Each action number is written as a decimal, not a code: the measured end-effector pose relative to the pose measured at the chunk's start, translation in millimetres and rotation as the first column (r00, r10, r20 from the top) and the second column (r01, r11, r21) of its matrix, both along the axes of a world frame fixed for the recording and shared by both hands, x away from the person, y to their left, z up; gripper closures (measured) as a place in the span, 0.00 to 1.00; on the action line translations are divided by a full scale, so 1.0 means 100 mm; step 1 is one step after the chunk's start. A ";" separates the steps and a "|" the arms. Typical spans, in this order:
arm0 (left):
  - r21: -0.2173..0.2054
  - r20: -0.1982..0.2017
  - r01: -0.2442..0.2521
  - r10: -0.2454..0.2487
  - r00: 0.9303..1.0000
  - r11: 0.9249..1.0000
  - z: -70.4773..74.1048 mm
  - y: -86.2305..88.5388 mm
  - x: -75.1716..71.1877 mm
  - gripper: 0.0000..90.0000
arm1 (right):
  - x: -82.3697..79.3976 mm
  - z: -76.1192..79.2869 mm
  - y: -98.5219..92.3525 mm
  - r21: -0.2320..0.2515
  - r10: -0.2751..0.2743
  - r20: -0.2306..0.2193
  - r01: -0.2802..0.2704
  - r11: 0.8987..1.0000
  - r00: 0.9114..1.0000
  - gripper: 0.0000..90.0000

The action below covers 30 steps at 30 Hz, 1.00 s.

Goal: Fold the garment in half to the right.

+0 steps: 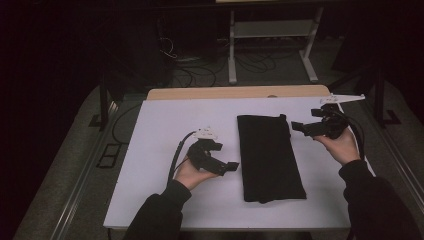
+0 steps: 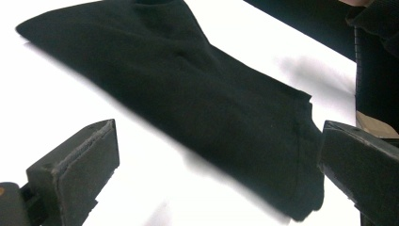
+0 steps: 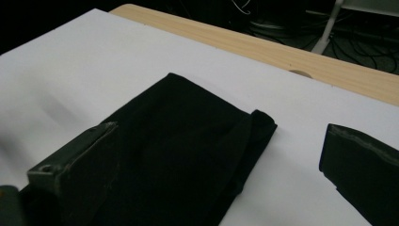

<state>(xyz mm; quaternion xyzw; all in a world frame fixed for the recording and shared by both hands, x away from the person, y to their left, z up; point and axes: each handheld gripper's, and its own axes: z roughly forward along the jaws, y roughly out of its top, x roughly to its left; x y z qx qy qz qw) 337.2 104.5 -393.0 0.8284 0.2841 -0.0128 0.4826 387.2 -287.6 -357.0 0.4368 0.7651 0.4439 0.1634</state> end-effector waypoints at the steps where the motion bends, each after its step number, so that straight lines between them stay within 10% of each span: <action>1: 0.000 0.003 -0.001 0.001 1.000 1.000 0.00 0.03 -0.01 0.00 | -0.01 0.00 0.00 -0.005 -0.001 -0.001 0.001 1.000 1.000 0.00; 30: 0.007 0.027 -0.083 0.083 0.996 0.997 -0.05 0.66 -0.14 0.00 | -0.30 -0.08 -0.19 0.015 -0.017 0.016 0.017 1.000 1.000 0.00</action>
